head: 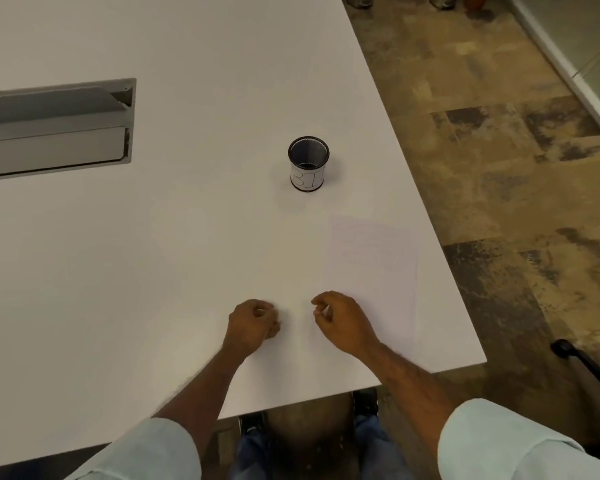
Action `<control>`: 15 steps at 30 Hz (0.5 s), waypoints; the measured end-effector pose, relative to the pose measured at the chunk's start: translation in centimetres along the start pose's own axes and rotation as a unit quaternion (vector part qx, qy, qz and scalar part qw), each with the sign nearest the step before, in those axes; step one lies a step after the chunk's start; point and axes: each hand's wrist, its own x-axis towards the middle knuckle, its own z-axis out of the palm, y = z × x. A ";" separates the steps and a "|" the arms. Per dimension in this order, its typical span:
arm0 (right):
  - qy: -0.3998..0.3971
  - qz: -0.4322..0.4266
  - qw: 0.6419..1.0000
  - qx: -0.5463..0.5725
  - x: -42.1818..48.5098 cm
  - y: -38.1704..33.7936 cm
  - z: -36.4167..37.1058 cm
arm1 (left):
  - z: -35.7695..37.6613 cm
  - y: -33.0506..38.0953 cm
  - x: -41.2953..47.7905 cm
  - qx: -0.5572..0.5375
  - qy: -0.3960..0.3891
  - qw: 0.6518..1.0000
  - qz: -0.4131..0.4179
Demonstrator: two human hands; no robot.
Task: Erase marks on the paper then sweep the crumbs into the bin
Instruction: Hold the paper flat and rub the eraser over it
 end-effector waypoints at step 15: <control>0.025 0.003 0.992 0.121 2.5 -0.9 2.4 | 1.9 0.3 1.5 -0.128 -0.115 0.984 0.049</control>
